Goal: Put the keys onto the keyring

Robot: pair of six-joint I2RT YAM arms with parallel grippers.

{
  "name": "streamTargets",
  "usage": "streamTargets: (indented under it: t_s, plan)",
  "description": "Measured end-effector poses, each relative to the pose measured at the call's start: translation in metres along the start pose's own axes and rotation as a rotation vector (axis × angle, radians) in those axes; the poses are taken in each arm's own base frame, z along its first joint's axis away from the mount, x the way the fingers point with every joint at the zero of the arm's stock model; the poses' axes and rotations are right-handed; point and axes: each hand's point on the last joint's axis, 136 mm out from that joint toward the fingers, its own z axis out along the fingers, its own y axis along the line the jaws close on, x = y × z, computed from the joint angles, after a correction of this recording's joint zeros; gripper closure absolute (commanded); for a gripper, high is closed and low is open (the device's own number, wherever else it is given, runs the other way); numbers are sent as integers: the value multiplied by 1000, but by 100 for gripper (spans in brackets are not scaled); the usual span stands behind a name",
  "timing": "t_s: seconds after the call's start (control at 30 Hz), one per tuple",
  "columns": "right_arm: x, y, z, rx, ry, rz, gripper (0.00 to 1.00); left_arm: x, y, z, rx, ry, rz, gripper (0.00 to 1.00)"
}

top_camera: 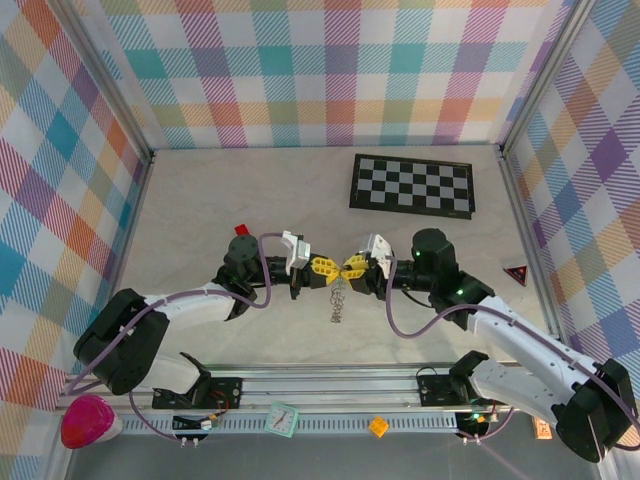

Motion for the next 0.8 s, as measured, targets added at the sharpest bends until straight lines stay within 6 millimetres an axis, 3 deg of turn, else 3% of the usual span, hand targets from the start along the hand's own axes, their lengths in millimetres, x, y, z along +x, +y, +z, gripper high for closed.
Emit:
streamTargets:
  t_s: [0.13,0.27,0.43,0.57,0.8]
  plan:
    - [0,0,3,-15,7,7,83,2,4,0,-3,-5,-20,100]
    - [0,-2,4,-17,11,8,100,2,6,-1,-4,-10,-38,100]
    - [-2,1,4,-42,32,-3,100,1,7,-2,-15,-11,-40,76]
    - [2,6,2,-65,77,-20,100,7,5,-4,-35,51,-43,76]
    - [8,11,1,-107,155,-41,100,9,1,-6,-46,215,33,83]
